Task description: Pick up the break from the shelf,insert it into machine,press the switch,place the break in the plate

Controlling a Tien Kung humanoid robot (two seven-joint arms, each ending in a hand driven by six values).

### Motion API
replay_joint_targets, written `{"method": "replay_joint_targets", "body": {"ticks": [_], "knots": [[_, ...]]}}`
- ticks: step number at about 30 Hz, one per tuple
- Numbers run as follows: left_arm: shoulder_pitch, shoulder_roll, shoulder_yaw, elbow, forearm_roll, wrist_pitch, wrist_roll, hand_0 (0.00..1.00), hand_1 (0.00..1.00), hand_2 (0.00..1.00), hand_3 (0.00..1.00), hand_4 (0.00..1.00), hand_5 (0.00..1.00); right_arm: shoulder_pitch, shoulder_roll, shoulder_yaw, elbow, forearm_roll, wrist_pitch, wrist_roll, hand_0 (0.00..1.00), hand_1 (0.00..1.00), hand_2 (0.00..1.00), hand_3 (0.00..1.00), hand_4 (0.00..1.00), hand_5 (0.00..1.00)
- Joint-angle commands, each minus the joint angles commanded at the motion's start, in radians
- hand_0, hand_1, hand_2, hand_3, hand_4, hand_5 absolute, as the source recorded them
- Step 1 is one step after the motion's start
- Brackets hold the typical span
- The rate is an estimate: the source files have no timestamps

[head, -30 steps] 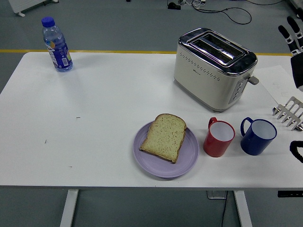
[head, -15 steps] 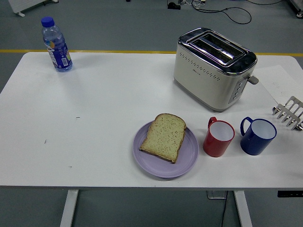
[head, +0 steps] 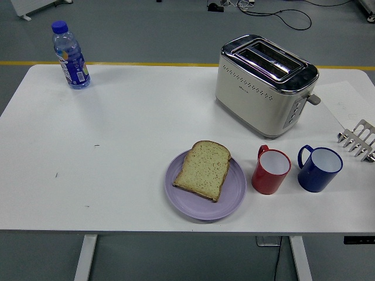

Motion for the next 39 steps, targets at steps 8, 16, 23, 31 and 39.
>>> {"method": "replay_joint_targets", "body": {"ticks": [8,16,23,31,39], "knots": [[0.006,0.0,-0.005,0.0,0.011,-0.002,-0.002,0.602,0.464,0.461,0.544,0.287,0.936,0.002,0.004,0.008,-0.025,0.003,-0.002,0.001,0.696,0.665,0.702,0.611,0.525,0.23],[0.008,0.0,-0.003,0.0,0.015,-0.004,-0.004,0.602,0.466,0.468,0.544,0.284,0.934,0.001,0.008,0.01,-0.03,0.003,-0.006,-0.007,0.692,0.659,0.695,0.609,0.515,0.232],[0.009,0.0,0.009,0.0,-0.003,-0.003,-0.005,0.602,0.465,0.468,0.545,0.283,0.931,0.0,0.008,0.012,-0.027,0.005,-0.004,-0.007,0.689,0.655,0.688,0.608,0.51,0.237],[-0.008,0.0,0.031,0.0,-0.042,0.003,-0.005,0.602,0.465,0.466,0.545,0.283,0.932,0.013,0.015,0.023,-0.027,0.01,-0.004,-0.009,0.687,0.65,0.686,0.607,0.503,0.236],[-0.017,0.0,0.041,0.0,-0.059,0.005,-0.004,0.602,0.465,0.465,0.546,0.283,0.932,0.02,0.019,0.023,-0.026,0.017,-0.004,-0.009,0.686,0.65,0.686,0.606,0.502,0.237]]}}
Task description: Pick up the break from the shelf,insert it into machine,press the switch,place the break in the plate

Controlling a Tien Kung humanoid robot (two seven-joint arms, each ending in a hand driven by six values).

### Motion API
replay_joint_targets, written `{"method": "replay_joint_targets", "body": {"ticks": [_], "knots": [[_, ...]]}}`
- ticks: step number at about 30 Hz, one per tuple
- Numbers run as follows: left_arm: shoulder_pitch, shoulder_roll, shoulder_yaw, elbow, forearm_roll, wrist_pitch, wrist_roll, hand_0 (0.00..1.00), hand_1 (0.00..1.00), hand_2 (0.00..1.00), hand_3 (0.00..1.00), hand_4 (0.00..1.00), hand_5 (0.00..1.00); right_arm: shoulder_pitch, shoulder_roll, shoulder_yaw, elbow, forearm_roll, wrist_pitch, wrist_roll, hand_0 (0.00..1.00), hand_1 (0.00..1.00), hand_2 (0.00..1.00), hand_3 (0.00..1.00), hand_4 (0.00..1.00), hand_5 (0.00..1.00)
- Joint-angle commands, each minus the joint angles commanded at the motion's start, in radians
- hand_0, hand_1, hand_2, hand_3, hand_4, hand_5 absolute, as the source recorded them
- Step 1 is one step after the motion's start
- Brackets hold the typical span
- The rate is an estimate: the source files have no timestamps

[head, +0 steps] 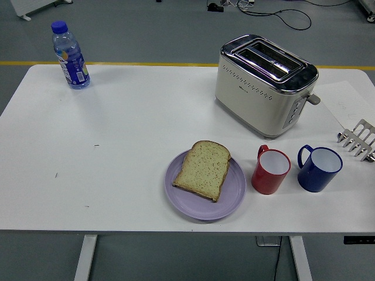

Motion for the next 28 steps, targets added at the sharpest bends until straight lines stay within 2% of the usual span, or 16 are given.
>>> {"method": "replay_joint_targets", "body": {"ticks": [28], "knots": [[-0.009,0.0,0.003,0.0,-0.009,0.004,-0.001,0.603,0.465,0.46,0.546,0.286,0.933,0.004,0.006,0.006,0.0,0.013,-0.002,0.0,0.683,0.643,0.68,0.602,0.49,0.233]]}}
